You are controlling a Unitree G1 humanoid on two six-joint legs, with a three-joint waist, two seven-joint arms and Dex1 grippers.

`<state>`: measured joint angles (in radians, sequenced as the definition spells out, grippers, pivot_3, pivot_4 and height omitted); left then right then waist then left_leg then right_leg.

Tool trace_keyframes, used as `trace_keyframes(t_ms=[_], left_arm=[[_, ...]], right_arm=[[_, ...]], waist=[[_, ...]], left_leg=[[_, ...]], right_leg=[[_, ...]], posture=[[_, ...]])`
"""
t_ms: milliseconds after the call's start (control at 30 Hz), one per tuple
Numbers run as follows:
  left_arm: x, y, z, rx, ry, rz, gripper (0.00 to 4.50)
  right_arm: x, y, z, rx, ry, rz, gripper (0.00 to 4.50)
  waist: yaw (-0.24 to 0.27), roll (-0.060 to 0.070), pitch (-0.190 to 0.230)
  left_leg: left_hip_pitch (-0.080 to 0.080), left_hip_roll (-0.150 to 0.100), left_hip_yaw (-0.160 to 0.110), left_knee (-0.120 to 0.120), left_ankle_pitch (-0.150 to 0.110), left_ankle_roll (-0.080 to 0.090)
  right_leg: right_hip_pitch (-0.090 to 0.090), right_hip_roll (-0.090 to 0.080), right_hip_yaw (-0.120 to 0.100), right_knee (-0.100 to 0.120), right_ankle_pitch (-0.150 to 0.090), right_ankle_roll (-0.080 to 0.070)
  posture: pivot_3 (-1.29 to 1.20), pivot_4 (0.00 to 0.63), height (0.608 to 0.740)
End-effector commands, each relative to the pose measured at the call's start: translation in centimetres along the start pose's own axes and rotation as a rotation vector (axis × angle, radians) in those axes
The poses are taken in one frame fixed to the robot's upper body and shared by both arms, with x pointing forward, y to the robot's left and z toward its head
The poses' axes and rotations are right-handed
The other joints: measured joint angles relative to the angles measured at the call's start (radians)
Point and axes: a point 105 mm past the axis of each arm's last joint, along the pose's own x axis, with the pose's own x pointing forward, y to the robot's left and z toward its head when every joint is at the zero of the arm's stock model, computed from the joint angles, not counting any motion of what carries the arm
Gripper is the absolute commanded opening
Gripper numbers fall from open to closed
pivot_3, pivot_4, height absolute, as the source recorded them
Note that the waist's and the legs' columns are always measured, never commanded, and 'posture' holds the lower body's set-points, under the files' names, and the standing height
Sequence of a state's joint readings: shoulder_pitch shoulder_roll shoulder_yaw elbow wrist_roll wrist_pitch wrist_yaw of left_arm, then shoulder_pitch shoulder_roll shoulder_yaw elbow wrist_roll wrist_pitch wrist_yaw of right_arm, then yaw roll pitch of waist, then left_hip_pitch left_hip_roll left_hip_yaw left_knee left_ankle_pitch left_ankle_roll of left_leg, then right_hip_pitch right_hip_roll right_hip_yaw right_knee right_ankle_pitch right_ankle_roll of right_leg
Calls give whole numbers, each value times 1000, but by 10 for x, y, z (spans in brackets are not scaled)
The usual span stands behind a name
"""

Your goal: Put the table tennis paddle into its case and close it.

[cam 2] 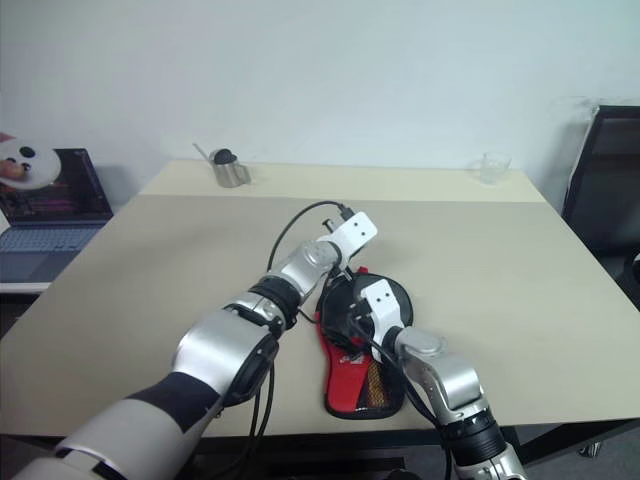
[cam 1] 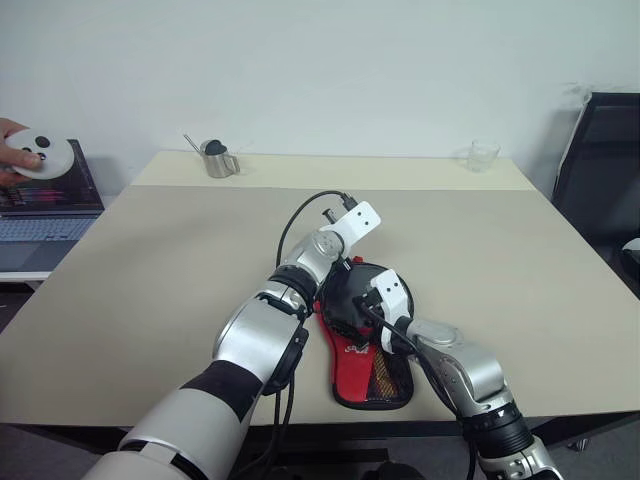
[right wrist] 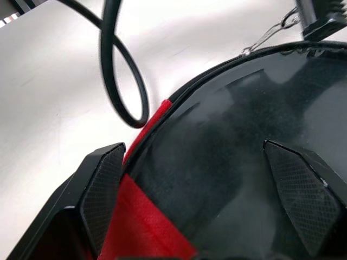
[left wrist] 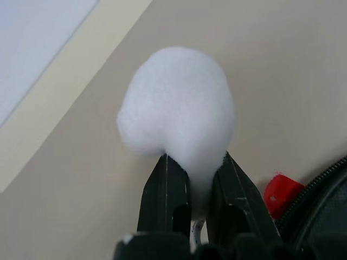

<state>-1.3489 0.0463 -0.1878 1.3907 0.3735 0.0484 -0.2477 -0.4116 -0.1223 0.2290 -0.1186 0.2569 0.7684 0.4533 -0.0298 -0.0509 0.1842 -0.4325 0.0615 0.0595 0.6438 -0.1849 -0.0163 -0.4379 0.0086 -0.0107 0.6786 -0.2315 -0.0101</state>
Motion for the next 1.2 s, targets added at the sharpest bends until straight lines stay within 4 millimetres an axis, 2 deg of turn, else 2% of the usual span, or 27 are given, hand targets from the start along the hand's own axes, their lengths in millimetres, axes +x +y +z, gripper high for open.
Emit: trace_keyframes(t_ms=[33, 200, 333, 467, 700, 1033, 1200], left_arm=[[-2, 12, 31, 46, -85, 53, 77], [-2, 11, 35, 71, -96, 72, 77], [-2, 8, 48, 93, -136, 87, 77], [0, -11, 68, 170, -200, 56, 77], [-1, -33, 88, 239, -268, 24, 77], [-1, -70, 99, 271, -318, -64, 76], [-2, -82, 107, 264, -335, -84, 76]], right_arm=[[-2, 3, -17, 37, 62, 3, 4500], [-4, 3, -19, 43, 69, -2, 4500], [-7, 2, -20, 45, 77, -6, 4500], [-8, 2, -22, 46, 85, -8, 4500], [-10, 2, -23, 54, 90, -17, 4500], [-9, 6, -24, 71, 87, -20, 4500], [-8, 8, -25, 70, 88, -14, 4500]], waist=[[0, 0, 0], [0, 0, 0], [1, 0, 0], [4, 0, 0], [5, 0, 0], [16, 0, 0], [25, 0, 0]], left_leg=[[0, 0, 0, 0, 0, 0], [0, 0, 0, 0, 0, 0], [0, 0, 0, 0, 0, 0], [0, 0, 0, 0, 0, 0], [-1, -1, 0, 0, 0, 0], [-1, -1, 0, 0, 0, 0], [-1, -1, 0, 0, 0, 0]], right_leg=[[0, 0, 0, 0, 0, 0], [0, 0, 0, 0, 0, 0], [0, 0, 0, 0, 0, 0], [0, 0, 0, 0, 0, 0], [0, -1, 0, -1, 0, 0], [0, -1, -1, -2, 0, 0], [0, -1, -1, -3, 0, 0]], posture=[[0, 150, 740], [0, 150, 740], [0, 150, 740], [0, 150, 740], [0, 150, 740], [0, 150, 740], [0, 150, 740]])
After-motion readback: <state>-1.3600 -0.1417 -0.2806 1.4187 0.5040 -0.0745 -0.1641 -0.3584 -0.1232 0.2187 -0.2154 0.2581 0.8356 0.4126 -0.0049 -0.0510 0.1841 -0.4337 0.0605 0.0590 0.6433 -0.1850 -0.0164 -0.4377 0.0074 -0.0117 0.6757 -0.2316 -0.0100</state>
